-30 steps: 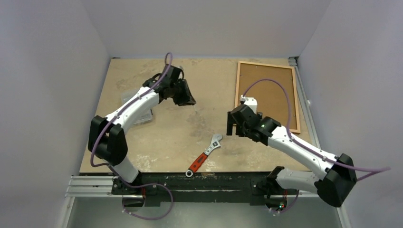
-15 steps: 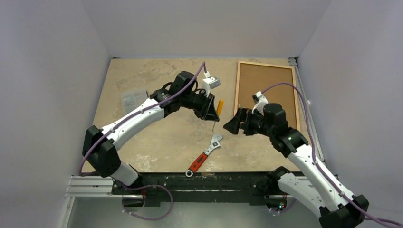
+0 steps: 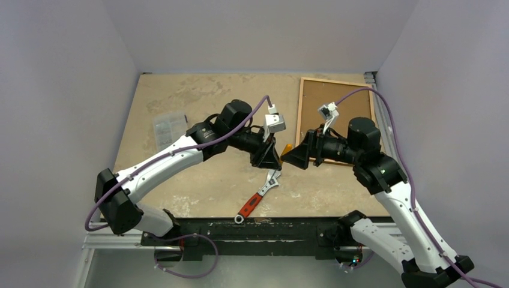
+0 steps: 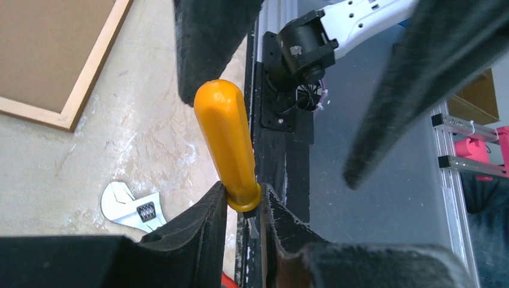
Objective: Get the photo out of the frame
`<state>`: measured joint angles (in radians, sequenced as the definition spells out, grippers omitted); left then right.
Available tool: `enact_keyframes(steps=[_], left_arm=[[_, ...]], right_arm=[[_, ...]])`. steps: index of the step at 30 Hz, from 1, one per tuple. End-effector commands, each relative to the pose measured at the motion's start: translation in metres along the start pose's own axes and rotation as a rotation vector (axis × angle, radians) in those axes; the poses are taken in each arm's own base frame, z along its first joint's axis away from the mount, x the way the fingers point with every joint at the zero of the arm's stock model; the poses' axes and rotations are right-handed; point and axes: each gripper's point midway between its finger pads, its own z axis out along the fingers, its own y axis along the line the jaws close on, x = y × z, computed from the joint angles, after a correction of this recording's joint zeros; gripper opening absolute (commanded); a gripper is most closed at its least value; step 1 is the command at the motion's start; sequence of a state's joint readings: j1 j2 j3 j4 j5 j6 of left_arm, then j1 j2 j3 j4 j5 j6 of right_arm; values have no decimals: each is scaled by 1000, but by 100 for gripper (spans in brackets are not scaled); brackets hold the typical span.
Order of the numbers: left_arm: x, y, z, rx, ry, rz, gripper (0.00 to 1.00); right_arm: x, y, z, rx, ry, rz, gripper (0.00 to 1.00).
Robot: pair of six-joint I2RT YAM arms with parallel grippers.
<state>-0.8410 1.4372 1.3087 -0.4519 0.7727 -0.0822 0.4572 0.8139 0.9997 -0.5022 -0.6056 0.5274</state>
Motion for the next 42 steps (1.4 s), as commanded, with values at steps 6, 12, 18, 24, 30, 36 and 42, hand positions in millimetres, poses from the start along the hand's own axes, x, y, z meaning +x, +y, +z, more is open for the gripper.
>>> enact_keyframes(steps=[6,12,18,24,30,36,42], left_arm=[[-10,-50,-2,183,-34,147,0],[-9,-67,-3,243,-31,160,0],[-6,-75,-1,277,-18,158,0],[-3,-79,0,296,-7,156,0],[0,-79,3,307,3,150,0],[-1,-75,5,291,11,141,0],[-19,-50,-2,147,-33,72,42]], right_arm=[[20,38,-8,-272,134,-84,72],[37,39,-5,-364,221,-74,50],[45,47,-10,-454,261,-113,52],[49,43,-9,-443,296,-102,49],[51,41,-11,-448,326,-149,32],[51,36,-9,-408,322,-162,0],[35,9,-4,-162,222,-150,0]])
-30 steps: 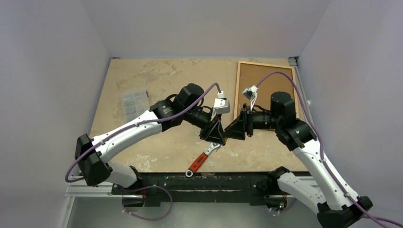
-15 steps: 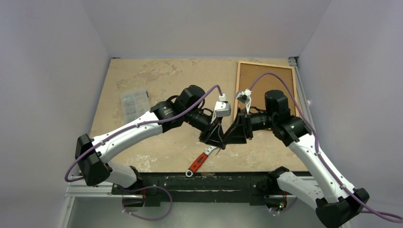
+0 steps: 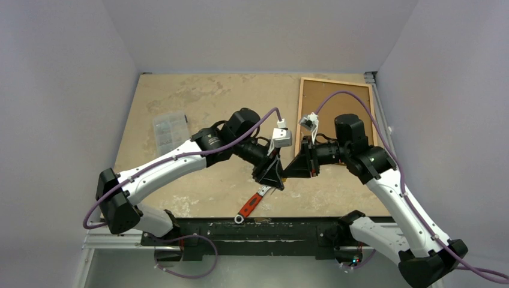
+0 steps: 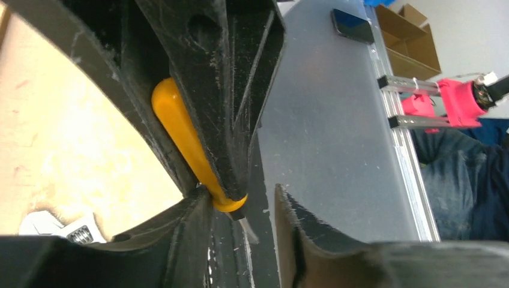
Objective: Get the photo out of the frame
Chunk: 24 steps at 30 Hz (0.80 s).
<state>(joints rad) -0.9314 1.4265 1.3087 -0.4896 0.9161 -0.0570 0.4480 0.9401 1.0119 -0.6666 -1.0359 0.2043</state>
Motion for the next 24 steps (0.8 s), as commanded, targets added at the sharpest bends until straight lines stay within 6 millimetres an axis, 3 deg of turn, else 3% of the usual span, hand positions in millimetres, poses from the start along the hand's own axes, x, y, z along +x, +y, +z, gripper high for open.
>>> enact_keyframes(steps=[1,3,6,8,10,12,14,17,19,24], left_arm=[[-37,16,-20,-128,-113,26,45],[-47,33,-38,-234,-168,-14,48],[-60,75,-92,-575,-321,-85,62],[-53,107,-146,-887,-412,-174,73],[-32,129,-207,-1224,-479,-292,87],[-23,129,-234,-1360,-521,-345,99],[-19,125,-242,-1395,-578,-410,100],[-20,119,-232,-1317,-594,-471,100],[-28,116,-216,-1217,-569,-452,100],[-27,117,-156,-927,-433,-431,98]], right_arm=[[-21,-24,-15,258,-104,-13,0],[-24,-50,-27,436,-135,13,0],[-31,-94,-57,749,-238,85,0],[-34,-120,-80,940,-327,152,0],[-30,-147,-105,1139,-398,227,0],[-24,-168,-123,1293,-442,281,0],[-26,-181,-131,1367,-489,311,0],[-33,-196,-136,1429,-554,330,0],[-31,-209,-144,1493,-597,356,0],[-37,-233,-125,1426,-580,361,0]])
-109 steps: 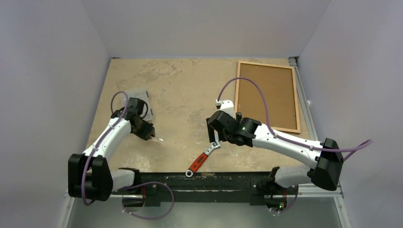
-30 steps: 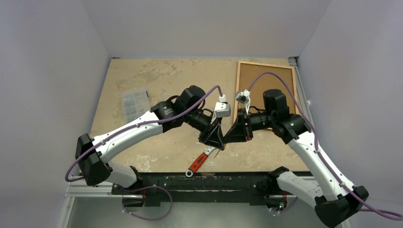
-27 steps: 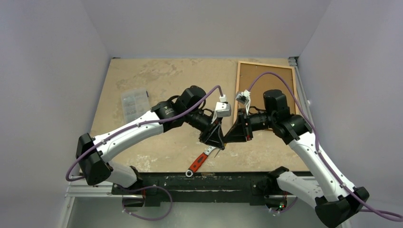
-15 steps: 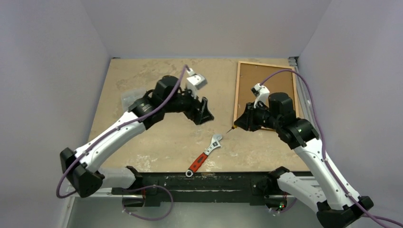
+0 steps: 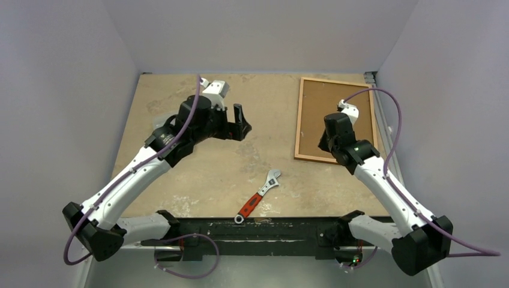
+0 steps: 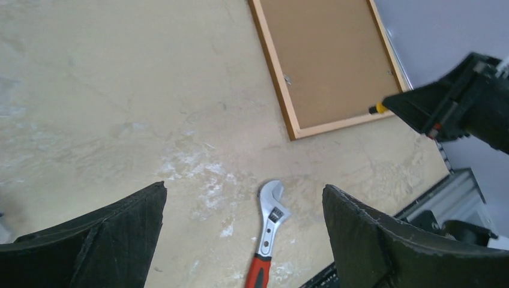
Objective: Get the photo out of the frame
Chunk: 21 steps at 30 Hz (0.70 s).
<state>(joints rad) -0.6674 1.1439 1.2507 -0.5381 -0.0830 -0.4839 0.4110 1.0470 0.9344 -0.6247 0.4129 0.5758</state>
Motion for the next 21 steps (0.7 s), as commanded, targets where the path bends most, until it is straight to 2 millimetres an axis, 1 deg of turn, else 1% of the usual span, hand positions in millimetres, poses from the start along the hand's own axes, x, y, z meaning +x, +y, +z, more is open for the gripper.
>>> enact_keyframes(steps=[1,3,5,7,9,12,14,16,18,20,21], left_arm=[[29,-42,16,244,150,-10,96],[47,-52,27,315,230,-21,96],[61,-69,32,418,308,-30,93],[73,-81,37,498,376,-48,92],[82,-86,43,542,415,-62,92],[95,-84,61,517,444,-87,87],[105,-90,75,494,468,-95,84],[121,-94,92,420,492,-90,83],[138,-95,112,332,498,-80,82],[141,-104,126,293,485,-79,78],[146,-106,137,273,486,-81,77]], right_arm=[[-25,13,21,-27,-108,71,0],[-22,21,30,-60,-96,35,0],[-23,27,32,-83,-81,11,0],[-21,26,32,-85,-75,-1,0],[-18,20,32,-71,-80,-12,0],[-10,11,30,-43,-68,-23,0],[-7,11,26,-55,-55,-17,0],[-4,10,23,-66,-49,-12,0],[-4,4,18,-39,-52,11,0],[-6,-4,11,-17,-69,42,0],[-7,-6,6,-17,-82,56,0]])
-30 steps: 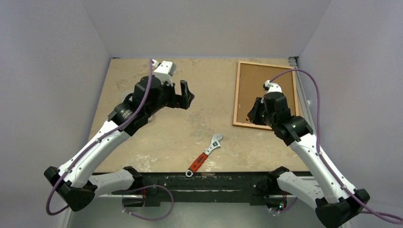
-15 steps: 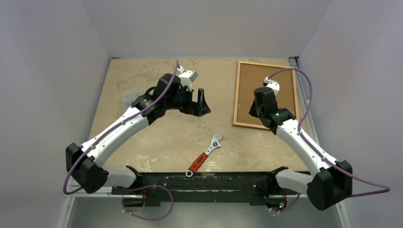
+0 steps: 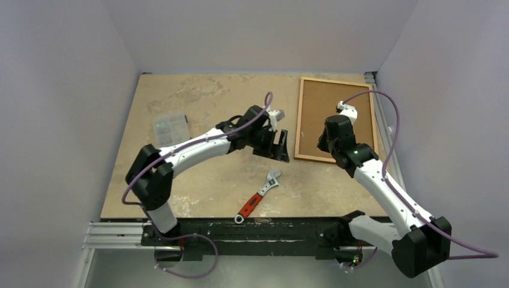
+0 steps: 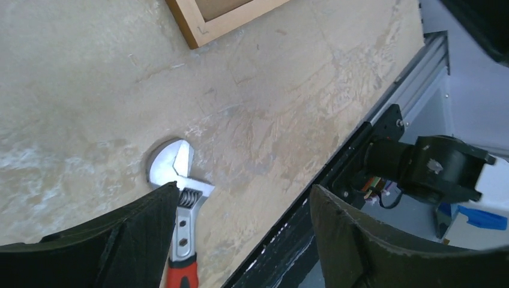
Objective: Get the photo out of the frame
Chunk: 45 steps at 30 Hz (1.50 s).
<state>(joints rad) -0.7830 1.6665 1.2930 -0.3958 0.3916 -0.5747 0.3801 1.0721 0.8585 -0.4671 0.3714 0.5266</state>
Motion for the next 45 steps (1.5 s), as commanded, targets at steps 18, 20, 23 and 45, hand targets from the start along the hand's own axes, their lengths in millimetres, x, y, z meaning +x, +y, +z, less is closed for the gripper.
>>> enact_keyframes(steps=[18,20,23,45], left_arm=[[-75,17,143,-276,-84,84,60],[-72,21,151,-285,-67,71,63],[-64,33,160,-317,-46,62,64],[-53,79,153,-439,62,357,0]], right_arm=[[-29,-60,-110,58,-175,108,0],[-31,-64,-116,67,-180,106,0],[-31,-67,-123,64,-182,113,0],[-15,-46,-85,38,-101,88,0]])
